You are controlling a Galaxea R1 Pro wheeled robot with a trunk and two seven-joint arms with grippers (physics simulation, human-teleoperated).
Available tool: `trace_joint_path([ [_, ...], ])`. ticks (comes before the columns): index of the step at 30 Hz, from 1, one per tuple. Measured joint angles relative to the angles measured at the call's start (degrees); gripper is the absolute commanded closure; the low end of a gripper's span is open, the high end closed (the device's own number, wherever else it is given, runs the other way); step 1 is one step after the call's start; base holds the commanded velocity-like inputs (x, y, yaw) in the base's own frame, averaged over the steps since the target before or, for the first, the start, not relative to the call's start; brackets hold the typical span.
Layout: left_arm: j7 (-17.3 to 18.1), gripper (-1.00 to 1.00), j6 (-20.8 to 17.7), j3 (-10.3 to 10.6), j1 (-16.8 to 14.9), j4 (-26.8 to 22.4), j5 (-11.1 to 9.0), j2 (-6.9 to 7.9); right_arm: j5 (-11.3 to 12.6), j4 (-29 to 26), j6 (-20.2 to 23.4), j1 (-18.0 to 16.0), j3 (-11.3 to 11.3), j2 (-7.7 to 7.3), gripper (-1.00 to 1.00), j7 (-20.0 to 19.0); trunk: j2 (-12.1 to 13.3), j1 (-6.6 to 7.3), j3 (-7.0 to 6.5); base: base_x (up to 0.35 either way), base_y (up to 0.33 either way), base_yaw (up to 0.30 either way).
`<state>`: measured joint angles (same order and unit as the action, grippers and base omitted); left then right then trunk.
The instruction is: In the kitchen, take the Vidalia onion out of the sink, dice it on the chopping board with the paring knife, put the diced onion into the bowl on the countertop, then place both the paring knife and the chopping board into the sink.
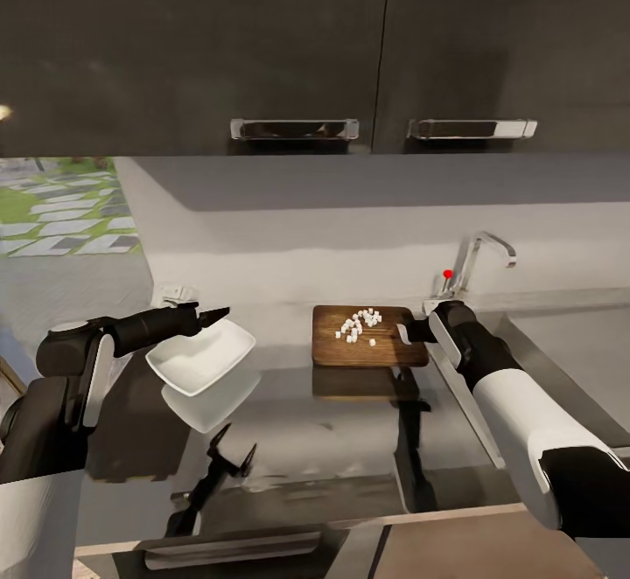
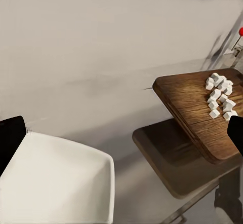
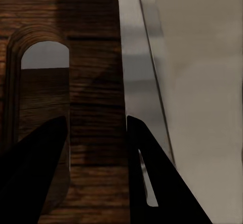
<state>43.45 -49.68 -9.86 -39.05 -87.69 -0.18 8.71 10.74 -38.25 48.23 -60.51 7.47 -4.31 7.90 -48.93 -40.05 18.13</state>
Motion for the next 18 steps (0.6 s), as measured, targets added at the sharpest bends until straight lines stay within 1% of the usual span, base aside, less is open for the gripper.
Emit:
trace_joint_path([
  [18,-0.01,-1.0,0.0,0.02,0.0,0.0,0.0,0.0,0.0,0.0,0.0,0.0,0.0,0.0,1.0,0.0,0.0,0.0,0.0,0.0,0.0,0.112],
])
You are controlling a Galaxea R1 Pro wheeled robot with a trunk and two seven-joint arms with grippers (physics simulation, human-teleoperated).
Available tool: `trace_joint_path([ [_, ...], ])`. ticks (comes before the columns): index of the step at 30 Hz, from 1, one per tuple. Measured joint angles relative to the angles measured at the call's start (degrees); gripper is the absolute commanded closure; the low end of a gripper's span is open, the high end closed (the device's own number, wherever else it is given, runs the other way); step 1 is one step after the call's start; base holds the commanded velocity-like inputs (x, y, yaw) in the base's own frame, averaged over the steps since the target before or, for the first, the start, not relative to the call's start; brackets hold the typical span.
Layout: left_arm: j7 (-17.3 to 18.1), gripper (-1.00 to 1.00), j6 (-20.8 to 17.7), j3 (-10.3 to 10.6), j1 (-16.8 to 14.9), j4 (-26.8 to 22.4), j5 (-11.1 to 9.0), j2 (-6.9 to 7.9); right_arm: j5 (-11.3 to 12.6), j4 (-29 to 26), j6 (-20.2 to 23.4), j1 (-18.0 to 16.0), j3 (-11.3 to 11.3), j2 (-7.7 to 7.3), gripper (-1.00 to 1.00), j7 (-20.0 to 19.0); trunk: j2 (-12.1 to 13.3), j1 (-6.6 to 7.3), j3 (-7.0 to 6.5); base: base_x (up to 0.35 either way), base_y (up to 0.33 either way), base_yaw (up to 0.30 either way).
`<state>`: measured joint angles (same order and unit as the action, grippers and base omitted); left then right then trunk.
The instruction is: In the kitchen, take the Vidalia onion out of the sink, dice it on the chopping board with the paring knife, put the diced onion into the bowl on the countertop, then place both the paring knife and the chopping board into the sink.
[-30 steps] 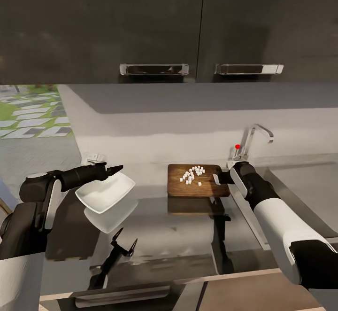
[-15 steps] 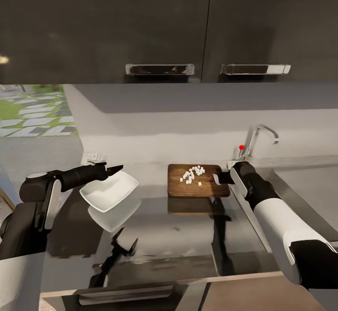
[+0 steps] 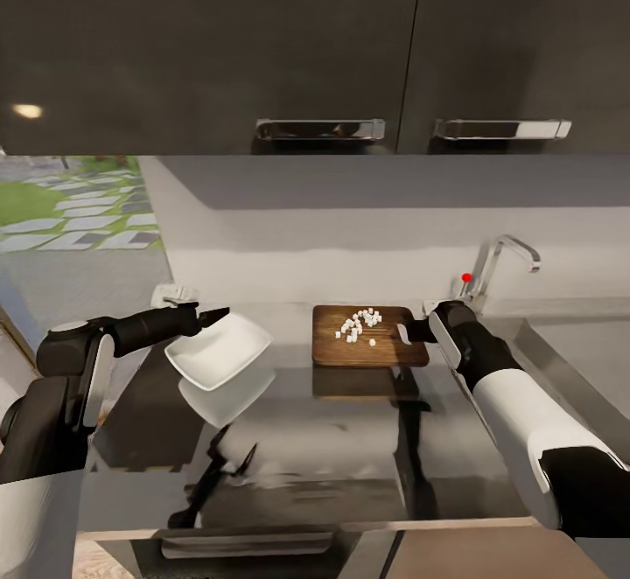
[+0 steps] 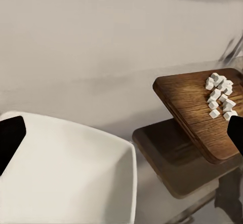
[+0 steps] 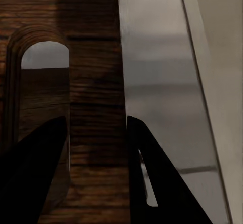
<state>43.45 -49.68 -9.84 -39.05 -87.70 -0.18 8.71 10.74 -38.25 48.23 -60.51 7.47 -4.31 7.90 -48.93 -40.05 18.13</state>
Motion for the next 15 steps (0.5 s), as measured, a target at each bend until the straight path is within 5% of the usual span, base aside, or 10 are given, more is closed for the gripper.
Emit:
trace_joint_path([
  [15,-0.01,-1.0,0.0,0.03,0.0,0.0,0.0,0.0,0.0,0.0,0.0,0.0,-0.01,0.0,1.0,0.0,0.0,0.0,-0.13,0.0,0.0,0.105],
])
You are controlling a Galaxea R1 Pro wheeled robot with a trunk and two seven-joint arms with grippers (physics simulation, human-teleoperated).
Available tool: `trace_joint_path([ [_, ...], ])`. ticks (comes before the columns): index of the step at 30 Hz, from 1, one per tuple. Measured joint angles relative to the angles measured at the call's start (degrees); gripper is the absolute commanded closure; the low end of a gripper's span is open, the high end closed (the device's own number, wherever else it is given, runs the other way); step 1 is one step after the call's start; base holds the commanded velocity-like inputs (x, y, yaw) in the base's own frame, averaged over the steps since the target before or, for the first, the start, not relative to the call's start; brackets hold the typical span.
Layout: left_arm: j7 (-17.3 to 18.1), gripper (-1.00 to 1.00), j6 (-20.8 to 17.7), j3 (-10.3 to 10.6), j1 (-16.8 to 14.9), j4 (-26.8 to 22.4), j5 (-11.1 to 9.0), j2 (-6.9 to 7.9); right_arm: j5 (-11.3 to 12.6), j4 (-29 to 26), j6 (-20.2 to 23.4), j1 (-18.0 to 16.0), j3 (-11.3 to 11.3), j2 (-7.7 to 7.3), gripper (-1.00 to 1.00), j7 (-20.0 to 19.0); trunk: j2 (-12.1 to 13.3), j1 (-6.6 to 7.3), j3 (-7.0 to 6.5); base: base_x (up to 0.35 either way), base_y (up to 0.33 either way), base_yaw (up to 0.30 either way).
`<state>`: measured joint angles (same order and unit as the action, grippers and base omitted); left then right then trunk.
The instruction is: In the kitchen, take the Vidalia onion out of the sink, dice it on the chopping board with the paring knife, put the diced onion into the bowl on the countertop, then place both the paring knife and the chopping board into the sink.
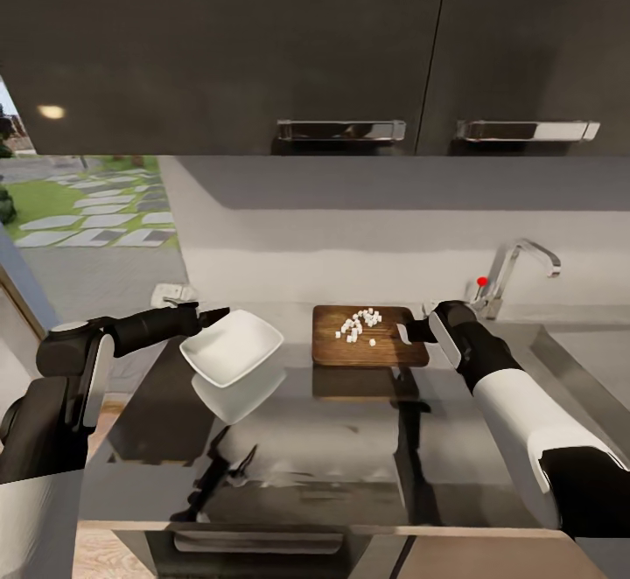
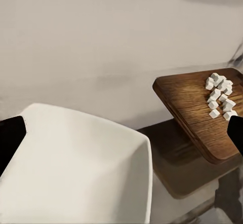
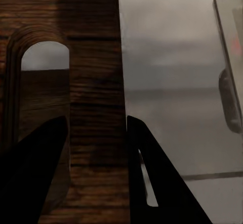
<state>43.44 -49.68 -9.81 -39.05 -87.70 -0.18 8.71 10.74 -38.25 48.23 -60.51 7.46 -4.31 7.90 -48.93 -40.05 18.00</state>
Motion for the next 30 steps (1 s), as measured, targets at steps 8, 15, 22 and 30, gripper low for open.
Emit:
trace_joint_path([
  [8,-0.01,-1.0,0.0,0.02,0.0,0.0,0.0,0.0,0.0,0.0,0.0,0.0,0.0,0.0,1.0,0.0,0.0,0.0,-0.25,0.0,0.0,0.09],
  [15,-0.04,-1.0,0.0,0.03,0.0,0.0,0.0,0.0,0.0,0.0,0.0,0.0,0.04,0.06,1.0,0.0,0.0,0.0,-0.58,0.0,0.0,0.09],
  [22,-0.04,-1.0,0.0,0.02,0.0,0.0,0.0,0.0,0.01,0.0,0.0,0.0,0.06,0.08,1.0,0.0,0.0,0.0,-1.05,0.0,0.0,0.098],
  [30,-0.04,-1.0,0.0,0.03,0.0,0.0,0.0,0.0,0.01,0.0,0.0,0.0,0.06,0.09,1.0,0.0,0.0,0.0,-1.64,0.0,0.0,0.1],
])
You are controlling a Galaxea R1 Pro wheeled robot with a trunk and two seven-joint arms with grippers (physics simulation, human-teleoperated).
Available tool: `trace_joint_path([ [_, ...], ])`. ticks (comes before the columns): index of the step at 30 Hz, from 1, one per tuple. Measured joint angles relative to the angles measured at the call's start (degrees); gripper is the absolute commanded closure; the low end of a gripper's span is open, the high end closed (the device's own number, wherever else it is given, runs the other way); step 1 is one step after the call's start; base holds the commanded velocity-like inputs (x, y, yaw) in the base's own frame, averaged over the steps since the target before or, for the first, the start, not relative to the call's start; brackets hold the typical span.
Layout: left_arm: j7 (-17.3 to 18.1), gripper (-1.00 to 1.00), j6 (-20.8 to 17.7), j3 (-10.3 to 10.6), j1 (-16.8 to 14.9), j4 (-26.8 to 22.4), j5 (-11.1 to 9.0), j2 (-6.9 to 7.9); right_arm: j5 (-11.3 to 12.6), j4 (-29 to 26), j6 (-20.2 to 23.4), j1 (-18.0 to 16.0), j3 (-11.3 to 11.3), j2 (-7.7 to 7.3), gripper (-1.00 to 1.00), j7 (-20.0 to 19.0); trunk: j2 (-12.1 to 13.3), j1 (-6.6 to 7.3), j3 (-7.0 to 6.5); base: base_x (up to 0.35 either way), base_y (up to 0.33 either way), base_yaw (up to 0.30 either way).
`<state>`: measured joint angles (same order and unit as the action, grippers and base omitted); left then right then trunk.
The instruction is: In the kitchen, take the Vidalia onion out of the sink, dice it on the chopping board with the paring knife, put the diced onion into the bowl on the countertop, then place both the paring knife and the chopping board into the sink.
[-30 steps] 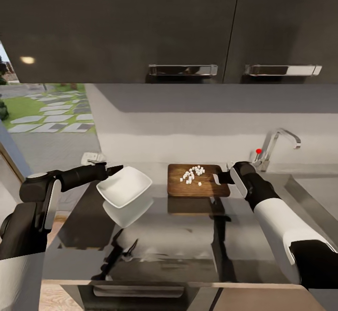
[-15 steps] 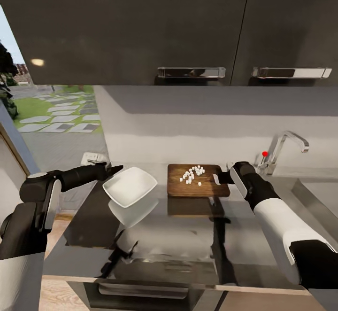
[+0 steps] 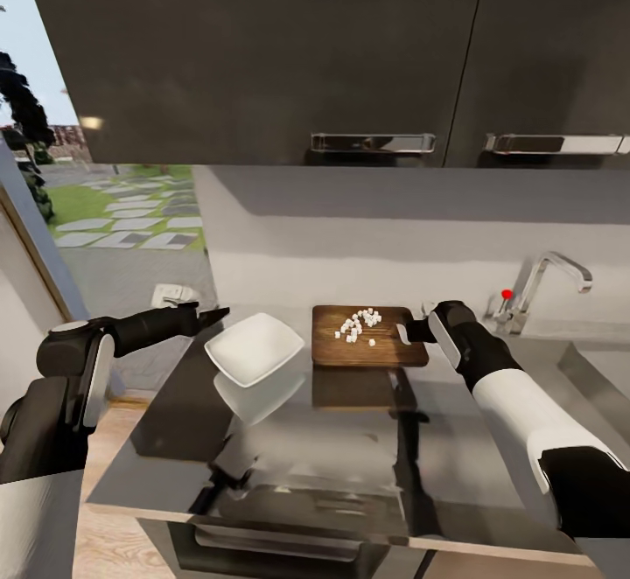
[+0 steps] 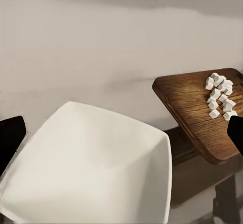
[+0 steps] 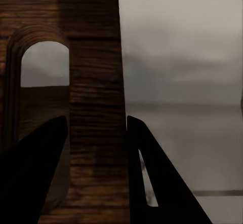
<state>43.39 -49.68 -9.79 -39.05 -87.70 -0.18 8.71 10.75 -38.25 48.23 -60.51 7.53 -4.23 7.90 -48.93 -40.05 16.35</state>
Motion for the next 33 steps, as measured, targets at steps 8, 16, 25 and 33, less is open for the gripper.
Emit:
trace_joint_path([
  [8,-0.01,-1.0,0.0,0.0,0.0,0.0,0.0,0.0,0.0,0.0,0.0,0.0,0.02,0.0,1.0,0.0,0.0,0.0,-0.68,0.0,0.0,0.092],
  [16,0.0,-1.0,0.0,0.0,0.0,0.0,0.0,0.0,-0.01,0.0,0.0,0.01,0.01,0.0,1.0,0.0,0.0,0.0,-1.32,0.0,0.0,0.092],
  [25,-0.02,-1.0,0.0,0.0,0.0,0.0,0.01,0.0,0.0,0.0,0.0,0.0,0.0,0.0,1.0,0.0,0.01,0.0,-1.7,0.0,0.0,0.091],
  [33,0.0,-1.0,0.0,0.0,0.0,-0.01,0.01,0.01,-0.02,0.02,-0.01,0.0,0.02,0.21,1.0,0.0,0.0,0.0,-1.71,0.0,0.0,0.152],
])
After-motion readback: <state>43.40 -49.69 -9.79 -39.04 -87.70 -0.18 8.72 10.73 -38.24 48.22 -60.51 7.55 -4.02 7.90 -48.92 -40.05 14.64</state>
